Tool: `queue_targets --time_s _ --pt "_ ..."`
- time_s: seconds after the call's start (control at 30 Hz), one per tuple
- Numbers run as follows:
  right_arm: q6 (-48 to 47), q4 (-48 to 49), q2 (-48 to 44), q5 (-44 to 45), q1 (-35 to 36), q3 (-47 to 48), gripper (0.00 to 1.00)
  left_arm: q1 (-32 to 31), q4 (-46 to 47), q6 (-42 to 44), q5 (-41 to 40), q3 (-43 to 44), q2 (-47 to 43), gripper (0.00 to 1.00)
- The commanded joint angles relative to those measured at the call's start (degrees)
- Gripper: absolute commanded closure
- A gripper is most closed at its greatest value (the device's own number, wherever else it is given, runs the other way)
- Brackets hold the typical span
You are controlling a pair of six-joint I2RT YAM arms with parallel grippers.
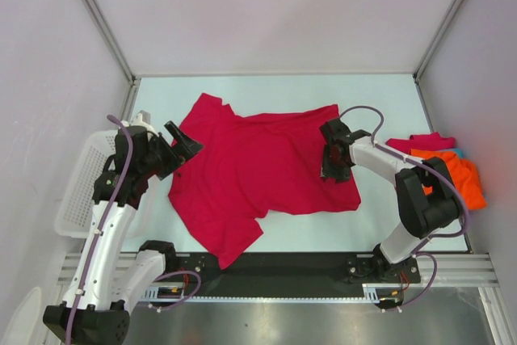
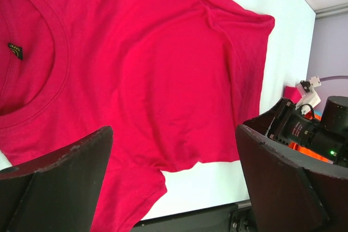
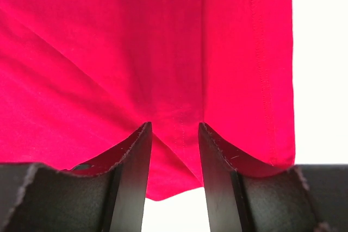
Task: Fold and stack the t-shirts
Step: Flatten out the tshirt
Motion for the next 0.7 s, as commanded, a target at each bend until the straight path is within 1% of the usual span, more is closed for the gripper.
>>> queue_targets --time_s 0.0,0.67 --pt "1.26 0.95 -0.02 2.64 0.29 -0.23 0.55 -0.44 0.34 -0.27 0.26 -0.19 -0.27 0.00" --pt "2.14 2.27 0.24 3.95 0.29 -3.74 0.56 -0.44 0.69 0.52 1.58 -2.03 -0.09 0.01"
